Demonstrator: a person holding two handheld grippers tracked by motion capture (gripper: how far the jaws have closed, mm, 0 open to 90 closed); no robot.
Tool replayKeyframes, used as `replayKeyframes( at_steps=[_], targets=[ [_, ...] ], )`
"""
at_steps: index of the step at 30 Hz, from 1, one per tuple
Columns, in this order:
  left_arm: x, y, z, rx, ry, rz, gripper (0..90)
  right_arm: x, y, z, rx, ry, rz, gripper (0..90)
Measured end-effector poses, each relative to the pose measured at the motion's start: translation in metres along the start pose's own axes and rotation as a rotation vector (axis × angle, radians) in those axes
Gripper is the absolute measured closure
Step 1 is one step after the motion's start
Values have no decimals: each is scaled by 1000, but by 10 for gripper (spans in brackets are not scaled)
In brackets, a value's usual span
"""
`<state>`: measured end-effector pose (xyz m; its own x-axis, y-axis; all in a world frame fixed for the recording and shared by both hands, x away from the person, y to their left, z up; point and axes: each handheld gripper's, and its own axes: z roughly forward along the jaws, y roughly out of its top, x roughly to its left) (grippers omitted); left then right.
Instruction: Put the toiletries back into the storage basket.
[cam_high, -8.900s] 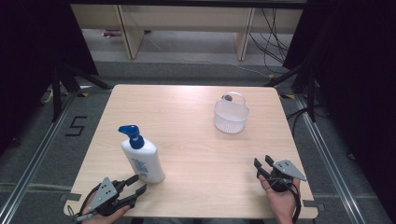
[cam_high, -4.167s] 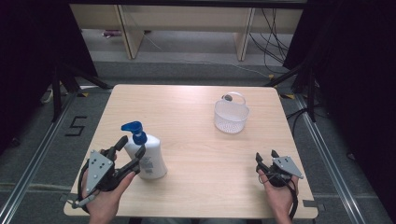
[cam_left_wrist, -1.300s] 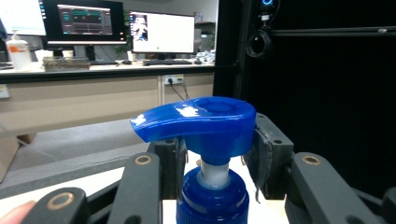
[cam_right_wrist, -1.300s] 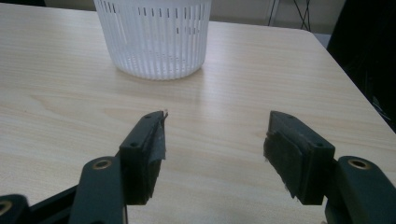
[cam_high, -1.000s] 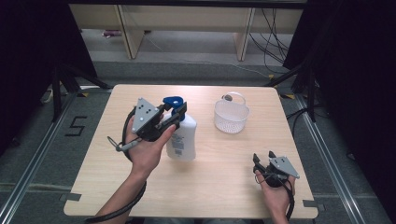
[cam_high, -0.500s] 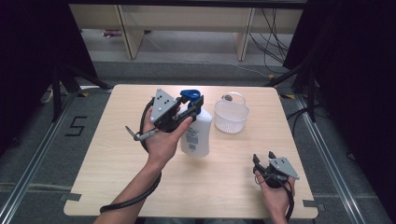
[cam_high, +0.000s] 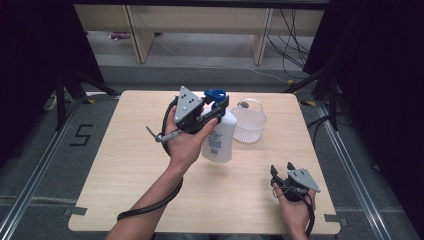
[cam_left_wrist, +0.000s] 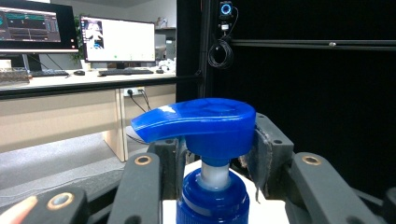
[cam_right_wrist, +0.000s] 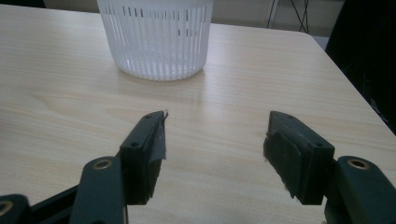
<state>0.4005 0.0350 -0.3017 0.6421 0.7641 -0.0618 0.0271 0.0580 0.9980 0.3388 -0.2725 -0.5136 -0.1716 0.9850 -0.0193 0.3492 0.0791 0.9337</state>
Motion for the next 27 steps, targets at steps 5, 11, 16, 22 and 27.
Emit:
replayKeyframes(
  at_steps=[5,11,16,22,27],
  targets=[
    [-2,0,8,0,-9,-4,598,1,0,-1,10,-3,9,388],
    [-5,2,17,7,-21,-2,598,3,0,-1,10,-11,32,388],
    [-6,5,24,6,-26,-2,598,1,0,-1,6,-1,16,388],
    [-8,11,32,4,-33,-1,598,3,0,-2,11,-5,38,388],
    [-10,16,40,2,-42,-2,598,2,0,-2,12,-2,40,387]
  ],
)
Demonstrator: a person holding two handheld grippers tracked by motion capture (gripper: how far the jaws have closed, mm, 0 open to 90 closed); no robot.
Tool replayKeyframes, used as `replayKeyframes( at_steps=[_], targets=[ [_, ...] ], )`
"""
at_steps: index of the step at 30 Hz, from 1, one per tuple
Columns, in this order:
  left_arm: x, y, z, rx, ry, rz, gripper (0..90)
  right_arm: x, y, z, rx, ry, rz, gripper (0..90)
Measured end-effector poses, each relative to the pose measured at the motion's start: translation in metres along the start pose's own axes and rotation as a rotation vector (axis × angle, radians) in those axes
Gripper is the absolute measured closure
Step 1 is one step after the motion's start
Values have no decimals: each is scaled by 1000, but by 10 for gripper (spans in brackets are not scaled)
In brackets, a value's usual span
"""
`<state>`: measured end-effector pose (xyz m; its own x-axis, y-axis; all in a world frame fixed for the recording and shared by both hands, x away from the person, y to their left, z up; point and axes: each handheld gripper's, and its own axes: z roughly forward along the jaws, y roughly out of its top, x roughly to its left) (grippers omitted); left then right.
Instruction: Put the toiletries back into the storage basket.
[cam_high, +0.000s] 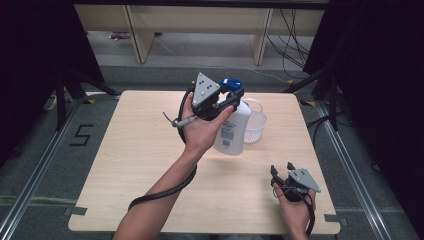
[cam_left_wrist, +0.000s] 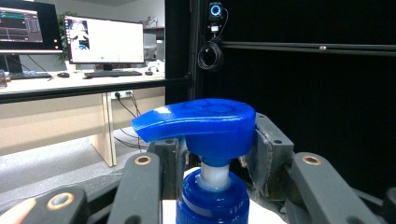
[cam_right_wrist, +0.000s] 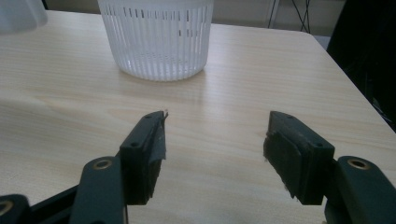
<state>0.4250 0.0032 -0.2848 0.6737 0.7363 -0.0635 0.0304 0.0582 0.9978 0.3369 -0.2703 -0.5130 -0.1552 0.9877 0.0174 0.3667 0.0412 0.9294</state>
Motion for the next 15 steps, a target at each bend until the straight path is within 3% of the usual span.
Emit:
replayKeyframes(
  at_steps=[2,3,5,8,9,11,15],
  targets=[
    [0,1,2,-2,-1,0,598,-1,0,0,-9,-2,-17,387],
    [-1,2,3,-3,-1,1,598,0,0,0,-5,1,9,387],
    [-2,4,6,-3,-2,2,598,-3,0,2,-13,20,-26,386],
    [-3,6,9,-8,-5,2,598,-3,0,1,-13,13,-34,386],
    [-3,8,10,-9,-5,0,598,0,0,0,1,7,6,386],
    [-3,9,11,-8,-7,0,598,0,0,0,-3,14,8,386],
    [-4,12,15,-15,-10,0,598,-3,0,2,-10,23,-22,386]
  ],
)
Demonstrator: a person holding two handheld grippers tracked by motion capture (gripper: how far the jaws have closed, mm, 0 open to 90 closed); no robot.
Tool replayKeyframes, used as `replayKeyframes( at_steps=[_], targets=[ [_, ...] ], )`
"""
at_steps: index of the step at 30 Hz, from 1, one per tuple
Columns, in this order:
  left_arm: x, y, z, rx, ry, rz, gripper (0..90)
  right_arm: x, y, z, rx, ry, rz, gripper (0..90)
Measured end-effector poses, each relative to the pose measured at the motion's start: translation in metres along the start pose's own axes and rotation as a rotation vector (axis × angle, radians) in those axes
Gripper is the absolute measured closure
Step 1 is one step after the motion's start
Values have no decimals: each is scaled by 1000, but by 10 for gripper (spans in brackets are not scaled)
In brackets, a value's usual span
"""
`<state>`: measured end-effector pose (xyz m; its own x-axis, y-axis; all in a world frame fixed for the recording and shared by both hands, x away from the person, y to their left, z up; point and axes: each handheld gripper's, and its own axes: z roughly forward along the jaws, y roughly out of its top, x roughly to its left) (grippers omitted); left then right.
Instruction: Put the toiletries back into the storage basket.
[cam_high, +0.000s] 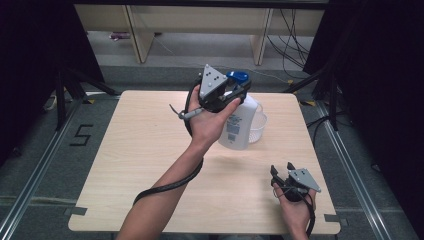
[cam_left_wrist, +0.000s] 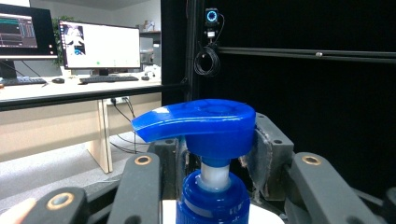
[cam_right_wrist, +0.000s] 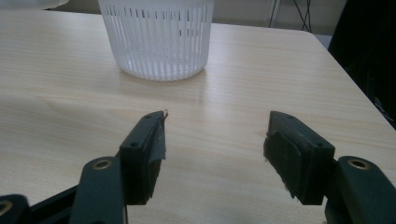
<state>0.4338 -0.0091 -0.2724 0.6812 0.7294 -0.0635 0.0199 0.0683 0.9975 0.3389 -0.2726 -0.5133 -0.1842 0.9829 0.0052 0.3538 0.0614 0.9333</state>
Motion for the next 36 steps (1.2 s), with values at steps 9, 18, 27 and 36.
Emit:
replayKeyframes(
  at_steps=[9,18,27,36],
  targets=[
    [0,6,9,-4,-3,-3,598,0,0,-1,-6,-25,-1,385],
    [3,10,18,-9,-3,-6,598,-1,0,0,-12,-17,-17,385],
    [4,17,29,-10,2,-9,598,0,0,-1,-3,-21,7,385],
    [5,25,41,-12,2,-3,598,-1,0,-2,16,-12,-5,385]
  ],
)
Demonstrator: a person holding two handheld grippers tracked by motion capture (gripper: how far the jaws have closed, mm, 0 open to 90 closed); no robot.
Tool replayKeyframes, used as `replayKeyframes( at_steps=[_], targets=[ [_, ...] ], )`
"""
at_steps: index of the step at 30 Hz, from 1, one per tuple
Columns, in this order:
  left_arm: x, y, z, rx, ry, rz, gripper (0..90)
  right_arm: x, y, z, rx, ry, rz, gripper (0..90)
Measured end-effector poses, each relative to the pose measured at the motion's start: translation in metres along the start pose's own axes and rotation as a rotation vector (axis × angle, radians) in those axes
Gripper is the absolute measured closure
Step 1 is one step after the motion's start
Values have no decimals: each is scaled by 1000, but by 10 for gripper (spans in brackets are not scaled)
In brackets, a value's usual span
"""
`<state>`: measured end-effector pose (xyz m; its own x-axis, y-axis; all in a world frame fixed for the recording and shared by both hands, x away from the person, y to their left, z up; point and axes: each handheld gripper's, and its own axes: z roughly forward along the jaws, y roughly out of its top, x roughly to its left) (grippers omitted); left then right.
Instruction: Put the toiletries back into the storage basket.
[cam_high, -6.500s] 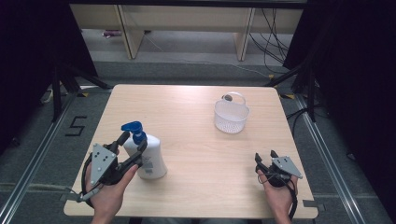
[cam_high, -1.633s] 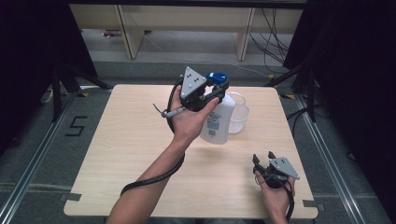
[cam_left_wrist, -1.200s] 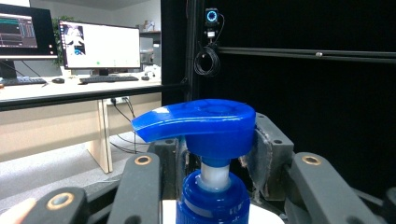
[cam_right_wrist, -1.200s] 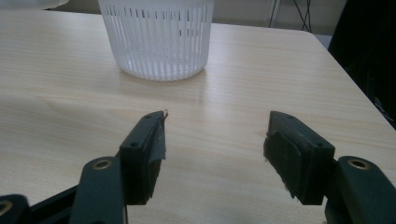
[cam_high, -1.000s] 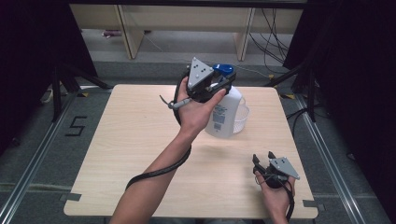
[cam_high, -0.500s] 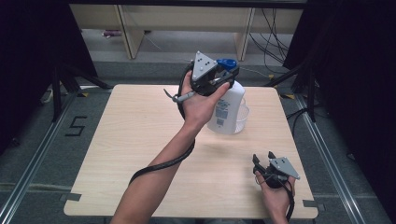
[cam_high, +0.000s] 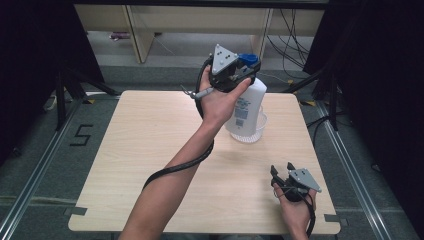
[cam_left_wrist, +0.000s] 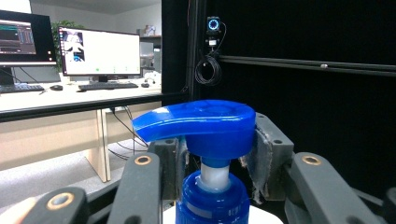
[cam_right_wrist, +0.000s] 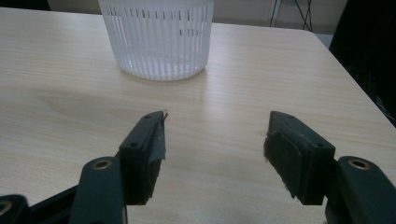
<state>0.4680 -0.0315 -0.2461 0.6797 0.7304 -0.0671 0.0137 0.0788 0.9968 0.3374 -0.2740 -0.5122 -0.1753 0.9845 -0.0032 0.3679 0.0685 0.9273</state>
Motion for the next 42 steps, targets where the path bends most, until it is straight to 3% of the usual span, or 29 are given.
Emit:
replayKeyframes(
  at_steps=[3,4,8,9,13,14,15,16,17,19,20,22,23,33,34,40,42],
  targets=[
    [0,1,4,4,0,0,598,0,0,0,4,-6,-2,384],
    [0,1,5,8,-2,4,598,2,0,-1,10,-5,28,385],
    [1,4,14,15,-10,3,597,0,0,0,4,-6,-3,384],
    [1,5,15,15,-12,1,597,0,0,1,3,12,2,384],
    [1,6,21,12,-12,-6,598,1,0,1,4,12,8,384],
    [1,7,22,10,-12,-8,598,0,0,0,2,-5,-7,384],
    [1,7,24,10,-11,-5,598,3,-1,0,-2,-2,41,384],
    [1,7,24,14,-14,-3,598,3,-1,0,-2,-2,41,384],
    [2,6,28,15,-10,-8,598,0,-1,0,-9,6,17,383],
    [3,5,29,16,-6,-15,597,2,-1,0,-5,-4,28,383],
    [4,5,31,18,-2,-14,598,0,-1,0,-11,-2,3,384],
    [6,5,33,19,6,-16,597,-1,-1,0,0,22,-3,384],
    [6,4,35,21,5,-15,597,3,-2,-1,-7,4,39,384],
    [9,1,48,27,13,-6,597,3,-2,0,-12,2,23,384],
    [9,1,49,28,12,-5,597,0,-1,0,-10,16,-5,384],
    [13,-5,59,51,6,-22,597,0,-1,-1,-1,27,0,383],
    [13,-7,61,56,6,-24,597,0,-1,-1,-15,1,-10,383]
  ],
)
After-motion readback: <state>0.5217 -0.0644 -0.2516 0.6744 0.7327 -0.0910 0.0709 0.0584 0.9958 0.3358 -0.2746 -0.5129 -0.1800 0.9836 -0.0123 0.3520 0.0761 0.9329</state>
